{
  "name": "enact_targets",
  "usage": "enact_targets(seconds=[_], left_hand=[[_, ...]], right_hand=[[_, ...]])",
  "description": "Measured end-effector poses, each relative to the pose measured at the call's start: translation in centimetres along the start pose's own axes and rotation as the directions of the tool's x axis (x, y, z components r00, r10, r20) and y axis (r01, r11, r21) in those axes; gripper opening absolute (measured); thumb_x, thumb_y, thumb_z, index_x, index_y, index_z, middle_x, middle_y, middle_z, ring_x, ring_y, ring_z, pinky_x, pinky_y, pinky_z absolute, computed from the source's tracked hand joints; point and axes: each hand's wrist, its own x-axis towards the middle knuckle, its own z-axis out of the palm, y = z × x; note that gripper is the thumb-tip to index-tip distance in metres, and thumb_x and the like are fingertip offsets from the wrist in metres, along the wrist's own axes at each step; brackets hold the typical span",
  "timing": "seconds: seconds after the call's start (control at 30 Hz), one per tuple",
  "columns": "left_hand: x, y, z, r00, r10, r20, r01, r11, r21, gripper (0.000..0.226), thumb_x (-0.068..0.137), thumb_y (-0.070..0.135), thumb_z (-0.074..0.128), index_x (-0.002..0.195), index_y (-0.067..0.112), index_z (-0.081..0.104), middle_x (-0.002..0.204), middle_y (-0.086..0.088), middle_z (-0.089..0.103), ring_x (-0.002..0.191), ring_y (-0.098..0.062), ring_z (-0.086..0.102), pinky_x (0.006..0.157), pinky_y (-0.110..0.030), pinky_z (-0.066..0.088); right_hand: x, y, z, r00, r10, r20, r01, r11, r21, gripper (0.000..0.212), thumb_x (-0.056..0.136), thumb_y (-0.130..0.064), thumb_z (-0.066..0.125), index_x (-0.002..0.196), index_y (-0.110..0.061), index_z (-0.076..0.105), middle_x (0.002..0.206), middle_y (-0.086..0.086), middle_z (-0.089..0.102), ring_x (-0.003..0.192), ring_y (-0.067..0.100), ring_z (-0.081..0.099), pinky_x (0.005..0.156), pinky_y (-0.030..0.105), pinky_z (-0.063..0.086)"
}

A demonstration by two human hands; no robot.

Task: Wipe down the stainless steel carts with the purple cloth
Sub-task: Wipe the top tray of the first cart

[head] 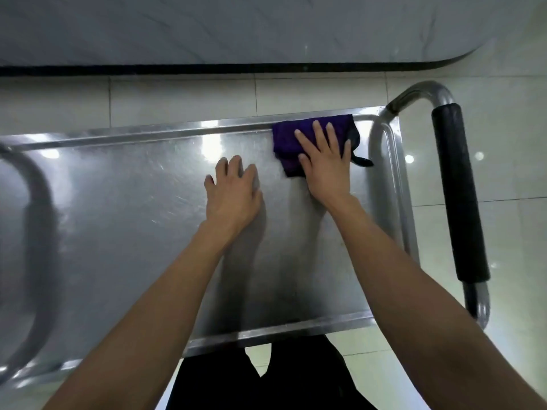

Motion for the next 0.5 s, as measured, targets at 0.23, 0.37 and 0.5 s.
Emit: enact_targets(seconds=[0.23, 0.37, 0.5], left_hand=[[0.4, 1.0, 0.8, 0.999, -0.021, 0.031, 0.02, 0.999, 0.032, 0.046, 0.098, 0.036, 0.049, 0.14, 0.018, 0.043, 0.153, -0.011, 0.028, 0.147, -0.036, 0.017, 0.11, -0.067, 0.031], [0.4, 0.9, 1.1, 0.999, -0.026, 0.038, 0.024, 0.998, 0.054, 0.05, 0.099, 0.036, 0.047, 0.145, 0.018, 0.04, 0.157, -0.01, 0.024, 0.149, -0.035, 0.013, 0.112, -0.066, 0.029], [0.3, 0.5, 1.2, 0.999, 0.001, 0.033, -0.004, 0.997, 0.077, 0.051, 0.1, 0.037, 0.047, 0.147, 0.02, 0.038, 0.159, -0.01, 0.023, 0.15, -0.034, 0.014, 0.112, -0.064, 0.031]], right_hand=[[-0.2, 8.7, -2.0, 0.987, 0.162, -0.019, -0.161, 0.986, 0.029, 0.049, 0.107, -0.041, 0.028, 0.156, -0.042, 0.02, 0.168, -0.001, 0.008, 0.155, 0.022, -0.003, 0.122, 0.058, 0.0], [-0.9, 10.0, -1.9, 0.987, 0.157, -0.026, -0.157, 0.987, 0.021, 0.049, 0.107, -0.039, 0.027, 0.156, -0.041, 0.019, 0.168, -0.001, 0.008, 0.155, 0.023, -0.001, 0.123, 0.056, 0.001], [-3.3, 9.6, -0.9, 0.987, 0.156, -0.034, -0.155, 0.988, 0.025, 0.05, 0.108, -0.037, 0.026, 0.157, -0.041, 0.017, 0.168, -0.001, 0.009, 0.155, 0.024, 0.0, 0.123, 0.057, 0.004]])
